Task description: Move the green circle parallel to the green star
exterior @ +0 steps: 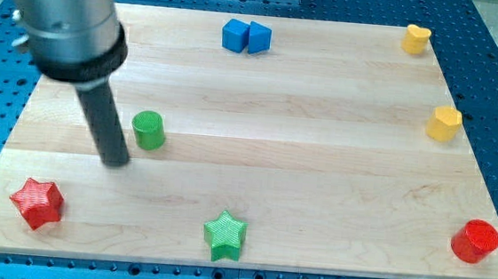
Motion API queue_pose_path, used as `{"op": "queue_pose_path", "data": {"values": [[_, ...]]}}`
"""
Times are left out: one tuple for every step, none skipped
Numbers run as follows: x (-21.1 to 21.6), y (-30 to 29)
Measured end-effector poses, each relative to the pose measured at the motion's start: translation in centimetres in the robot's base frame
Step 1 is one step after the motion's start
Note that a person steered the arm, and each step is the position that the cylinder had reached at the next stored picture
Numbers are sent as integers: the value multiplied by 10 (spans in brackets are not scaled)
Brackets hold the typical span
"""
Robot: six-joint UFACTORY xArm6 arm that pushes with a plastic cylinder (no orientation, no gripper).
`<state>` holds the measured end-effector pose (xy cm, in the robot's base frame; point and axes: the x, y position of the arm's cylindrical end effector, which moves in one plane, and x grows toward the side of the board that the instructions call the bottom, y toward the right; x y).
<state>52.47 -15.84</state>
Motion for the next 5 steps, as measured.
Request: {"op": "queue_pose_path", "data": {"values": [[10,39],[7,40],[7,37],[-19,-4],[-64,-14]]}}
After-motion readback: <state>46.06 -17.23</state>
